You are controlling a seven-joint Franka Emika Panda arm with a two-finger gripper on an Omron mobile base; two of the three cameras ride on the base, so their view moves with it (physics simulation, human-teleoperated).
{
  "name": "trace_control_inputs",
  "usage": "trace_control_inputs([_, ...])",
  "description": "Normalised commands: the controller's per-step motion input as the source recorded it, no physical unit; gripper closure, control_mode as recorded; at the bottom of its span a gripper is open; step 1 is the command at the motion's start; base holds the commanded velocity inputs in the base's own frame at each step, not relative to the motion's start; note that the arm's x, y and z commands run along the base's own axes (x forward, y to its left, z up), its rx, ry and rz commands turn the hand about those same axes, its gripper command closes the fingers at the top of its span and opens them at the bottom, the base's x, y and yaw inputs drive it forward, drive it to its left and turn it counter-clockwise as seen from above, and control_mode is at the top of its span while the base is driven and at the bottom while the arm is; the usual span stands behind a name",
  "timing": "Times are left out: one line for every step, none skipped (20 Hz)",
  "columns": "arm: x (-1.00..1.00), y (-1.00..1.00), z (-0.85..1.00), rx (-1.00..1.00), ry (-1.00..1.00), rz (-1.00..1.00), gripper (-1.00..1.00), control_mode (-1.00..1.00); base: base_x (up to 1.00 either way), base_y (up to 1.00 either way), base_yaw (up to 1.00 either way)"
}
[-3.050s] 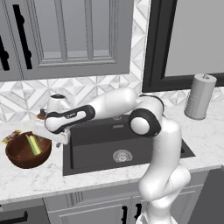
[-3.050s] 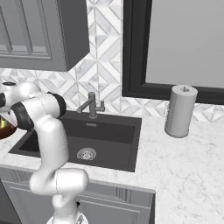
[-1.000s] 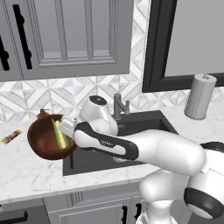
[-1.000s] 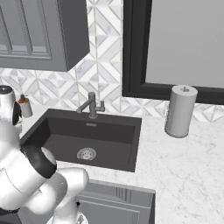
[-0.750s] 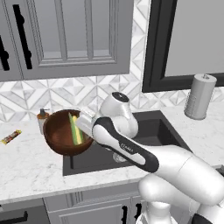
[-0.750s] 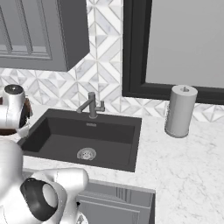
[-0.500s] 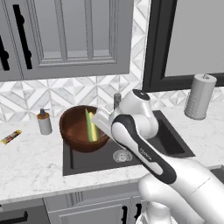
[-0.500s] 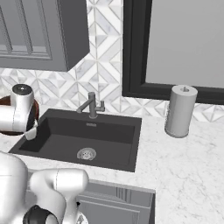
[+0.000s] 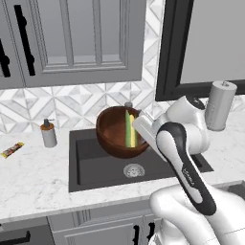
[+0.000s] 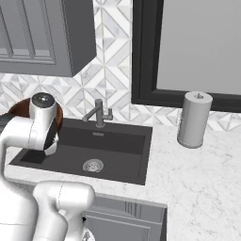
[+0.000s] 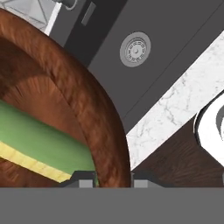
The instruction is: Pick the corn from the sink and place it in the bowl. Then pick the bowl and place it in the microwave. Then close the microwave door and press the start button.
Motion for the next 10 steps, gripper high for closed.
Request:
trace_control_inputs([0.0,-0.22,0.01,0.01,0.0,-0.02,1.0,-1.0,0.0,0.0,0.0])
trace_control_inputs([0.0,-0.04,0.0,0.0,0.0,0.0,1.0,-1.0,0.0,0.0,0.0])
trace_control_inputs([0.0,0.0,0.0,0.0,0.0,0.0,1.0,-1.0,0.0,0.0,0.0])
trace_control_inputs([0.0,0.0,0.0,0.0,0.01,0.0,1.0,-1.0,0.0,0.0,0.0])
trace_control_inputs([0.0,0.0,0.0,0.0,0.0,0.0,1.0,-1.0,0.0,0.0,0.0])
trace_control_inputs([0.0,0.0,0.0,0.0,0.0,0.0,1.0,-1.0,0.0,0.0,0.0])
trace_control_inputs([0.0,0.0,0.0,0.0,0.0,0.0,1.0,-1.0,0.0,0.0,0.0])
trace_control_inputs([0.0,0.0,0.0,0.0,0.0,0.0,1.0,-1.0,0.0,0.0,0.0])
trace_control_inputs([0.0,0.0,-0.01,0.0,0.0,0.0,1.0,-1.0,0.0,0.0,0.0])
trace_control_inputs([-0.24,0.0,-0.04,0.0,-0.02,-0.01,1.0,-1.0,0.0,0.0,0.0])
